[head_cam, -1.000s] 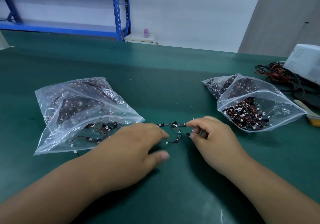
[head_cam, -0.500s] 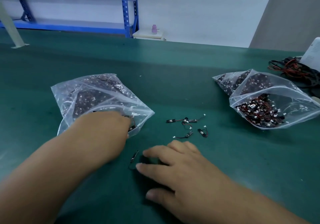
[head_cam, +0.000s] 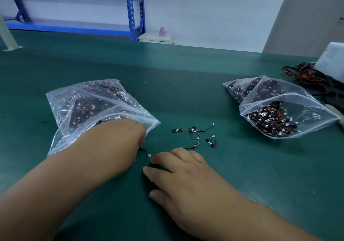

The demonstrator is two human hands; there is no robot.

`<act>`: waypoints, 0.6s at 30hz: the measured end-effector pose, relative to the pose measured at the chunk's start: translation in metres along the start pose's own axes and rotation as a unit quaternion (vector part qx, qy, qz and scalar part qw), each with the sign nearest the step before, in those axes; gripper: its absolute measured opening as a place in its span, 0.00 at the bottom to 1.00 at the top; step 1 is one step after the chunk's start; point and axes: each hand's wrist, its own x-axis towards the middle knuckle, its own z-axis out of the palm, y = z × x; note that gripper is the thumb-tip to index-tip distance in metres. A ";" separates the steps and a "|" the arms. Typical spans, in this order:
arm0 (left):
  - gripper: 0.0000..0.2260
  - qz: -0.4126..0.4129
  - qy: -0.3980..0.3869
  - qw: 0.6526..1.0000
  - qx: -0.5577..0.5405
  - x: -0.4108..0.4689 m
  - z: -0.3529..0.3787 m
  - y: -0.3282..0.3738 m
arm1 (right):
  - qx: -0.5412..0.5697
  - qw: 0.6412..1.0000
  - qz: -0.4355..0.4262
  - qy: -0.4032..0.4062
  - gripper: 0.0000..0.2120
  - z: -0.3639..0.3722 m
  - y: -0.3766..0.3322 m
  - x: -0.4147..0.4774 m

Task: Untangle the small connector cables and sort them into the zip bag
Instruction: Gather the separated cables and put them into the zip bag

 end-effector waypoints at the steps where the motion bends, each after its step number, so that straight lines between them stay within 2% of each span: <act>1: 0.07 0.007 0.012 1.000 -0.019 0.000 0.003 0.000 | -0.007 1.000 0.014 0.012 0.22 0.000 0.005 -0.001; 4: 0.08 0.024 0.027 0.998 -0.047 -0.001 0.006 0.000 | -0.019 0.998 0.047 0.041 0.15 0.000 0.028 -0.001; 6: 0.10 0.024 0.018 0.999 -0.019 0.000 0.006 -0.004 | -0.029 0.996 0.057 0.056 0.12 0.000 0.042 -0.001; 10: 0.22 -0.004 -0.064 0.998 0.012 -0.001 0.001 -0.013 | -0.037 0.994 0.057 0.083 0.17 -0.001 0.052 0.000; 12: 0.20 0.003 -0.083 0.997 0.000 -0.002 -0.002 -0.013 | -0.032 0.994 0.049 0.097 0.17 -0.001 0.050 0.001; 15: 0.13 0.012 -0.077 0.997 -0.013 -0.003 -0.005 -0.010 | -0.007 0.994 0.034 0.104 0.14 -0.001 0.043 -0.001; 18: 0.10 0.014 -0.080 0.996 -0.028 -0.004 -0.006 -0.005 | 0.009 0.994 0.030 0.104 0.11 -0.003 0.039 -0.002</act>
